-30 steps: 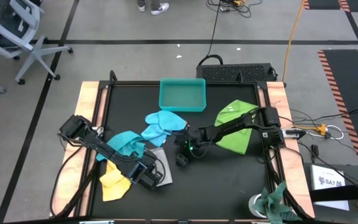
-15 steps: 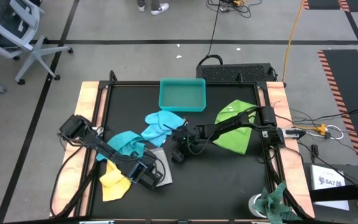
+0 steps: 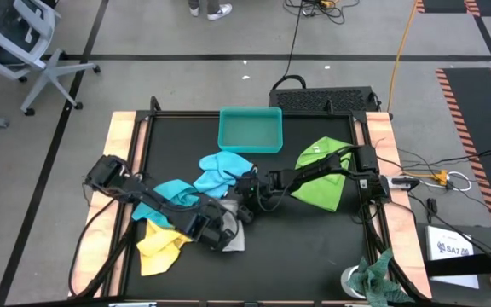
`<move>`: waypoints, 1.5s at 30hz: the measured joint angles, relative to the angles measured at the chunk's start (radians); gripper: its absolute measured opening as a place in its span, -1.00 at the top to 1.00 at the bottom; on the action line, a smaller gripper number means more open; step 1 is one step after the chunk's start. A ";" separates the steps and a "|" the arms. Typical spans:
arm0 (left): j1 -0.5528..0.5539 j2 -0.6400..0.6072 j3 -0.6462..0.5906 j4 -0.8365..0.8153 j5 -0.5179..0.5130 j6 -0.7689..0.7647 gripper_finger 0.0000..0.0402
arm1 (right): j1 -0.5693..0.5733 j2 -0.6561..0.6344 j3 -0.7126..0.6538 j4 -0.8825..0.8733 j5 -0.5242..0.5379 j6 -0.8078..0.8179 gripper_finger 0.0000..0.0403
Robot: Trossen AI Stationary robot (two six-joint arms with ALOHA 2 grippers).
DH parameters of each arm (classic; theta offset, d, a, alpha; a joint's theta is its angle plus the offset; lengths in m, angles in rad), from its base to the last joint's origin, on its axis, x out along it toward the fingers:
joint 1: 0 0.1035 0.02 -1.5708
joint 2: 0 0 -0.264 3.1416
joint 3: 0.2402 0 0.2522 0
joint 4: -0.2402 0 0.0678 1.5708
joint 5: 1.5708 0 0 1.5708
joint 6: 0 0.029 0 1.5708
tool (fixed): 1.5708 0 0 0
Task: Fold microfiber towels
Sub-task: Put the gray microfiber towel into the blue bin
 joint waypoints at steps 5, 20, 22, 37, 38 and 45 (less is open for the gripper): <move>0.008 0.000 0.000 0.000 -0.001 0.029 1.00 | -0.007 0.000 0.000 -0.003 -0.131 0.003 0.32; 0.008 -0.002 0.001 -0.003 0.006 0.036 1.00 | -0.019 -0.006 0.000 0.065 -0.113 0.003 0.32; 0.008 -0.002 0.001 -0.003 0.007 0.036 1.00 | -0.018 -0.006 0.000 0.068 -0.080 0.003 0.32; 0.009 -0.002 0.001 0.011 0.008 0.039 1.00 | -0.016 0.017 0.000 0.110 0.072 0.018 0.32; 0.009 -0.002 0.001 0.011 0.008 0.039 1.00 | -0.016 0.020 0.000 0.111 0.072 0.025 0.33; 0.008 -0.002 0.001 0.012 0.008 0.037 1.00 | -0.011 0.026 0.000 0.119 0.074 0.011 0.68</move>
